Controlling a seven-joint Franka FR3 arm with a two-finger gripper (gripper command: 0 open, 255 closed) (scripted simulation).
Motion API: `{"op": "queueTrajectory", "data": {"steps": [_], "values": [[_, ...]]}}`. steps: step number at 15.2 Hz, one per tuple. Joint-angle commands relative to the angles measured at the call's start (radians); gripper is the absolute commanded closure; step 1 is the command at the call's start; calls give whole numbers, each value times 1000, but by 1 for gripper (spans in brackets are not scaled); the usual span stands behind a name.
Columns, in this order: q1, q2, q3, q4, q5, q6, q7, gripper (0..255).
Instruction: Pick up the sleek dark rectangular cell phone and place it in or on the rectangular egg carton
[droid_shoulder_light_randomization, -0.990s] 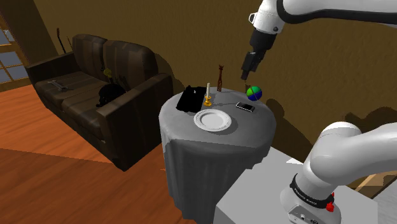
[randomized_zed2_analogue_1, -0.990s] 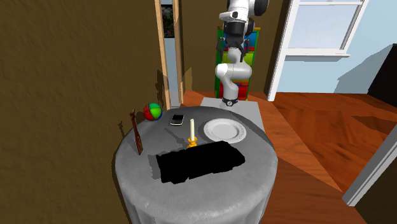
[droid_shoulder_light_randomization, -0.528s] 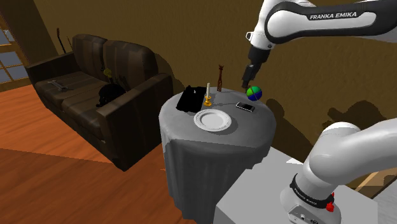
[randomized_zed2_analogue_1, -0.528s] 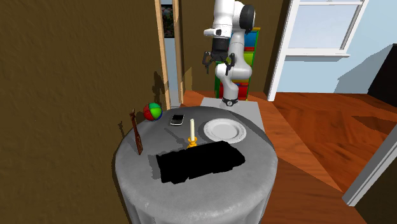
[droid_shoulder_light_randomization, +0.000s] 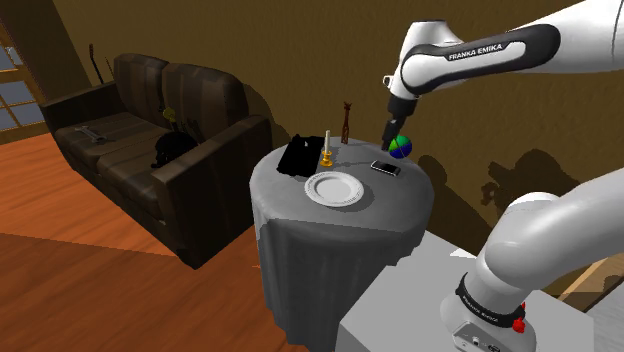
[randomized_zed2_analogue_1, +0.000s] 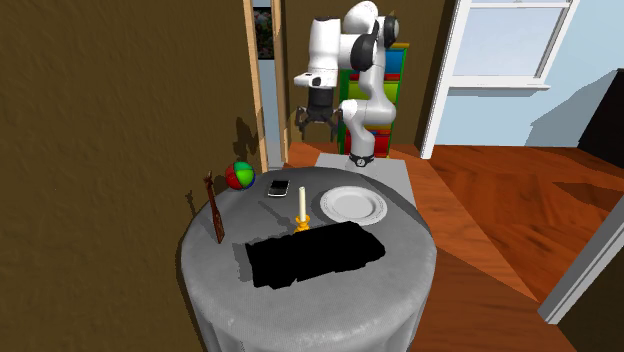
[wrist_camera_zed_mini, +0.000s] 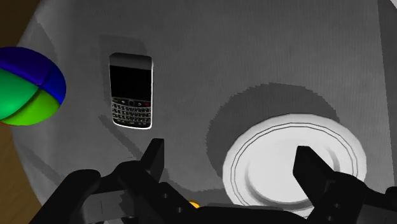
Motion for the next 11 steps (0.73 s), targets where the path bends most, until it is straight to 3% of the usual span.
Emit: {"op": "queueTrajectory", "data": {"steps": [1,6,11], "values": [[-5,52,-36,-2,-9,47,-46,0],[-8,212,-121,26,-6,157,-160,0],[-6,397,-197,86,42,256,-293,0]]}}
